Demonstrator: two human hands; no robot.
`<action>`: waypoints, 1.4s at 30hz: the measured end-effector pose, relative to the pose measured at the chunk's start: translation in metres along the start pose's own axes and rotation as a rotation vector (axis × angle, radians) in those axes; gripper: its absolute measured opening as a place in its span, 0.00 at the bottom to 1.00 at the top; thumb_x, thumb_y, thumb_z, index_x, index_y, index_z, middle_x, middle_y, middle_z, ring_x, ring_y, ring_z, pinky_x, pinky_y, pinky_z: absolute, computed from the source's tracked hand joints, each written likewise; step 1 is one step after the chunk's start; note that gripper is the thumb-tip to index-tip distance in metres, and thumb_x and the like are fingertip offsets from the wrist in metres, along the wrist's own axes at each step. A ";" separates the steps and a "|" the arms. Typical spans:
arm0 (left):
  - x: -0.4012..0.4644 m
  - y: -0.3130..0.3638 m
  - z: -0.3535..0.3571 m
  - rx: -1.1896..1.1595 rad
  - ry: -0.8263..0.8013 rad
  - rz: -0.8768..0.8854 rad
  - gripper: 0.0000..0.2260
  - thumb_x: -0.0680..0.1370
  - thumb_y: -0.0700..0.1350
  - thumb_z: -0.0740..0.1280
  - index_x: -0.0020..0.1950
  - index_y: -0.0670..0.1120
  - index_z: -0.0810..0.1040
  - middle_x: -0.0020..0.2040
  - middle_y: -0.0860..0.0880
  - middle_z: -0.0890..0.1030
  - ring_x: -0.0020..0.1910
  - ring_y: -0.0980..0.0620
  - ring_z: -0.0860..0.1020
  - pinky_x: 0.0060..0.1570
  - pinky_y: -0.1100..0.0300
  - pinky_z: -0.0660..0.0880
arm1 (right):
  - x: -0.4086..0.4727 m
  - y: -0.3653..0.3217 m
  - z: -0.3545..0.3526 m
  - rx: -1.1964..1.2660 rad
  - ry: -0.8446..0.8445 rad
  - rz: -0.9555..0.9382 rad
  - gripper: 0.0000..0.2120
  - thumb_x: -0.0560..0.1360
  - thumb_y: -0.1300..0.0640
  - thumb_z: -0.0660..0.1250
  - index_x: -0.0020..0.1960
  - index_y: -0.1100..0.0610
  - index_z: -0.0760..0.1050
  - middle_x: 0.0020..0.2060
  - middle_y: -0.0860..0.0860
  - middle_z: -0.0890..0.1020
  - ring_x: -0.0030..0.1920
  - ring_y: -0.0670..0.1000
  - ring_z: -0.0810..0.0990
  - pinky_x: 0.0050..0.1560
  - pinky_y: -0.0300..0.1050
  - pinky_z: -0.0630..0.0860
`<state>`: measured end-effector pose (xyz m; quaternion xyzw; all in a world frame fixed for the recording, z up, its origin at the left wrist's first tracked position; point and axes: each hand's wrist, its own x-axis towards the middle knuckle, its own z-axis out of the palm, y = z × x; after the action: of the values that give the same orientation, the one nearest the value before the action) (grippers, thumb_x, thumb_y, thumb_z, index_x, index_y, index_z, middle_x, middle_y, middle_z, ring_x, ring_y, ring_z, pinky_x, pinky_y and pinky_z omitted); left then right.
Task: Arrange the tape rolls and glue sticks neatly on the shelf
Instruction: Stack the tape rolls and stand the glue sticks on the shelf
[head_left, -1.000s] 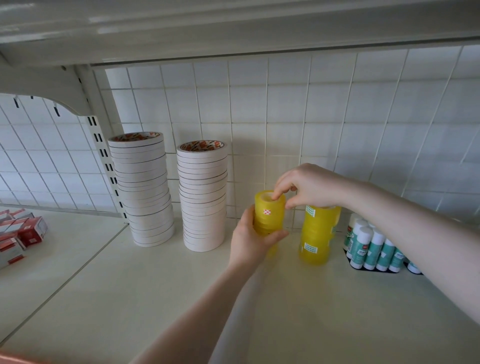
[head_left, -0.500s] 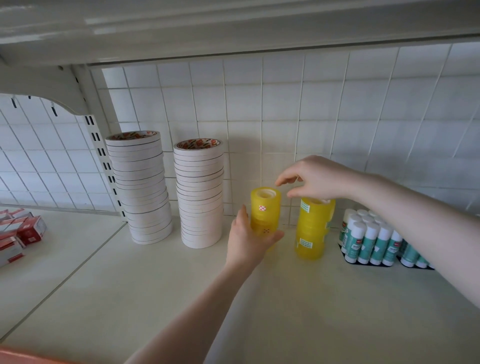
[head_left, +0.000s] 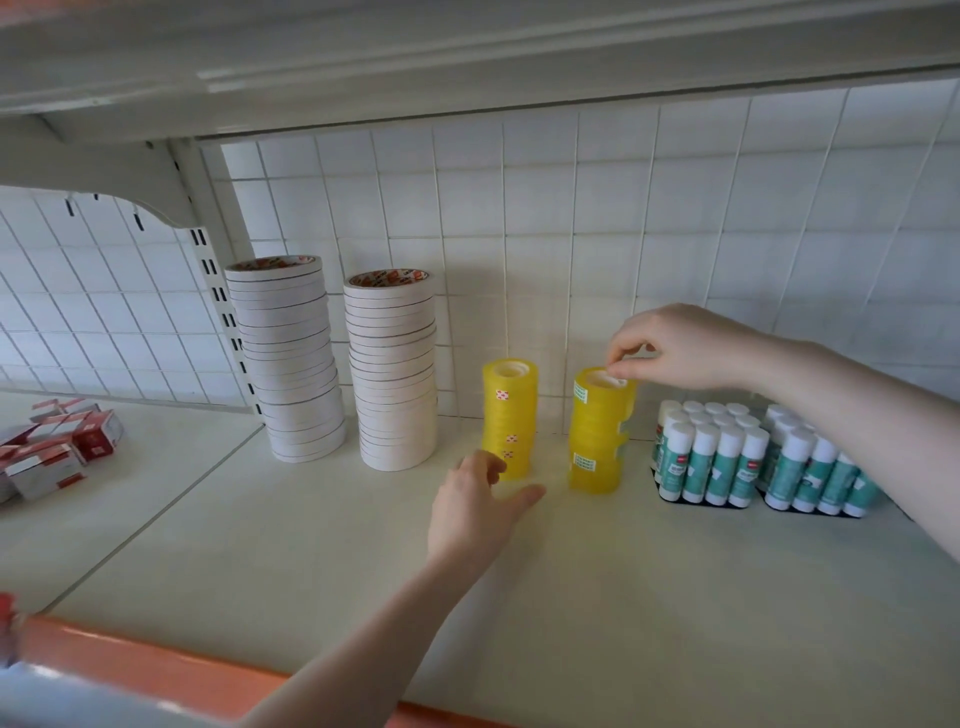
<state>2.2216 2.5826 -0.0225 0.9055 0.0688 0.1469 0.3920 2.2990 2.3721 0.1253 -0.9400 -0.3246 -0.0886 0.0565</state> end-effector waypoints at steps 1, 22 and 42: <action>-0.003 0.003 0.002 -0.004 -0.024 0.008 0.21 0.70 0.56 0.73 0.57 0.48 0.75 0.52 0.51 0.76 0.51 0.53 0.75 0.48 0.61 0.70 | -0.001 0.002 0.001 0.007 -0.011 -0.002 0.08 0.75 0.47 0.64 0.48 0.48 0.80 0.47 0.44 0.80 0.49 0.46 0.76 0.51 0.47 0.73; 0.020 0.060 0.062 -0.384 0.045 0.167 0.25 0.71 0.52 0.73 0.66 0.50 0.71 0.53 0.53 0.78 0.52 0.54 0.74 0.54 0.60 0.72 | 0.003 0.014 0.016 0.101 -0.039 -0.084 0.09 0.73 0.49 0.68 0.52 0.48 0.82 0.50 0.46 0.80 0.44 0.42 0.72 0.52 0.44 0.71; 0.020 0.057 0.070 -0.361 0.110 0.137 0.19 0.67 0.51 0.76 0.55 0.49 0.76 0.41 0.56 0.76 0.38 0.58 0.70 0.35 0.71 0.64 | 0.004 0.016 0.016 0.119 -0.051 -0.066 0.09 0.73 0.51 0.69 0.52 0.50 0.82 0.51 0.45 0.80 0.41 0.34 0.70 0.48 0.39 0.68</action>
<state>2.2638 2.5003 -0.0218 0.8138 0.0011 0.2324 0.5327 2.3143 2.3644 0.1100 -0.9258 -0.3613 -0.0469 0.1010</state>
